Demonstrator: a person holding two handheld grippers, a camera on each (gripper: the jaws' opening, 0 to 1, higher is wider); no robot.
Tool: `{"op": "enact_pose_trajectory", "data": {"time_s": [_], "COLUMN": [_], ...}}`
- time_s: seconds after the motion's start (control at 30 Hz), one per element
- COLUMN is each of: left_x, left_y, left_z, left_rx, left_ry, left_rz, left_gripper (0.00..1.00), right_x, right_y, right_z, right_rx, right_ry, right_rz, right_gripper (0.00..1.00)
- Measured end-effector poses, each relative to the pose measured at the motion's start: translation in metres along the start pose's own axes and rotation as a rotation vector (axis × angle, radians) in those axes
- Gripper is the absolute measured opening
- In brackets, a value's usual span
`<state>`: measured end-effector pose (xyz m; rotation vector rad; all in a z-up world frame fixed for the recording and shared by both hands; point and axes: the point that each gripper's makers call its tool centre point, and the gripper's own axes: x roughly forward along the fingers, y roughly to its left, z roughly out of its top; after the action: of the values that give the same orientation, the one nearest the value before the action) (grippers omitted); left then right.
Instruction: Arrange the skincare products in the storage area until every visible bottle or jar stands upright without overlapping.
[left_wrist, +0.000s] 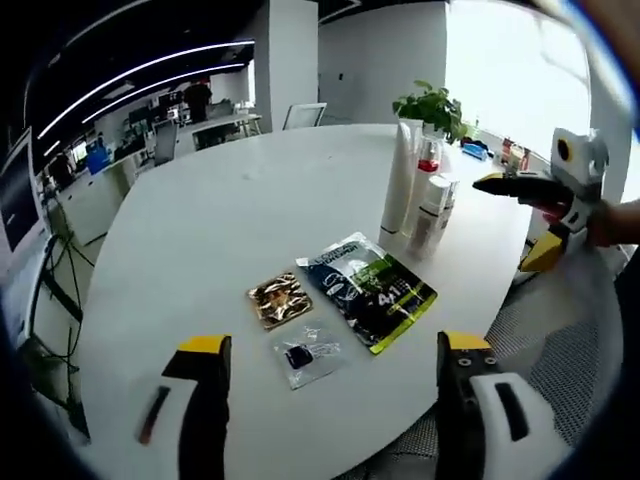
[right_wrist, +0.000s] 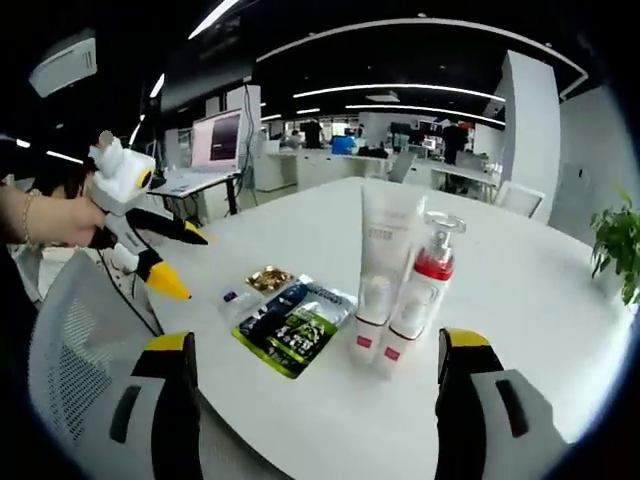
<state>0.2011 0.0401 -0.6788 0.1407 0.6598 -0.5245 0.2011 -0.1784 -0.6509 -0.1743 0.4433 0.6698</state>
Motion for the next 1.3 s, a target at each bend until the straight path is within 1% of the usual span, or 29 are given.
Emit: {"op": "enact_pose_trajectory", "data": {"time_s": [0.1,0.2,0.23,0.33,0.4,0.53,0.63,0.73,0.93,1.0,1.07,1.23,1.3], "left_x": [-0.009,-0.016,-0.018,-0.025,-0.027,-0.034,-0.037,-0.035,-0.034,-0.034,-0.034,-0.033,-0.032], "left_y": [-0.008,-0.011,-0.012,-0.012,-0.011,-0.012,-0.013,-0.013,-0.012,-0.011,-0.009,-0.012,-0.011], "left_z": [0.007,0.009,0.01,0.016,0.016,0.019,0.02,0.018,0.017,0.018,0.016,0.016,0.016], "left_rx": [-0.043,-0.068,-0.078,-0.09,-0.095,-0.104,-0.097,-0.105,-0.115,-0.119,-0.126,-0.127,-0.126], "left_ry": [-0.042,-0.067,-0.078,-0.109,-0.12,-0.126,-0.141,-0.136,-0.13,-0.137,-0.13,-0.12,-0.119], "left_rz": [-0.02,-0.018,-0.017,-0.007,-0.004,0.002,0.009,0.008,0.011,0.014,0.016,0.014,0.019], "left_gripper": [0.93,0.97,0.97,0.98,0.98,0.99,0.98,0.98,0.97,0.97,0.97,0.97,0.97], "right_x": [-0.007,-0.011,-0.012,-0.014,-0.016,-0.019,-0.021,-0.02,-0.022,-0.022,-0.021,-0.021,-0.022], "right_y": [-0.006,-0.009,-0.01,-0.015,-0.016,-0.018,-0.021,-0.025,-0.031,-0.031,-0.031,-0.031,-0.03], "right_z": [-0.003,0.006,0.008,0.004,0.006,0.009,0.01,0.009,0.002,0.002,0.001,0.001,0.002], "right_rx": [0.012,0.016,0.013,0.022,0.027,0.036,0.053,0.066,0.078,0.086,0.08,0.091,0.092], "right_ry": [0.007,-0.014,-0.019,-0.02,-0.022,-0.031,-0.053,-0.059,-0.046,-0.049,-0.042,-0.045,-0.044], "right_rz": [-0.015,-0.029,-0.031,-0.04,-0.05,-0.059,-0.058,-0.072,-0.102,-0.102,-0.104,-0.097,-0.099], "right_gripper": [1.0,1.0,1.0,1.0,1.0,1.0,1.0,1.0,1.0,1.0,1.0,1.0,1.0]}}
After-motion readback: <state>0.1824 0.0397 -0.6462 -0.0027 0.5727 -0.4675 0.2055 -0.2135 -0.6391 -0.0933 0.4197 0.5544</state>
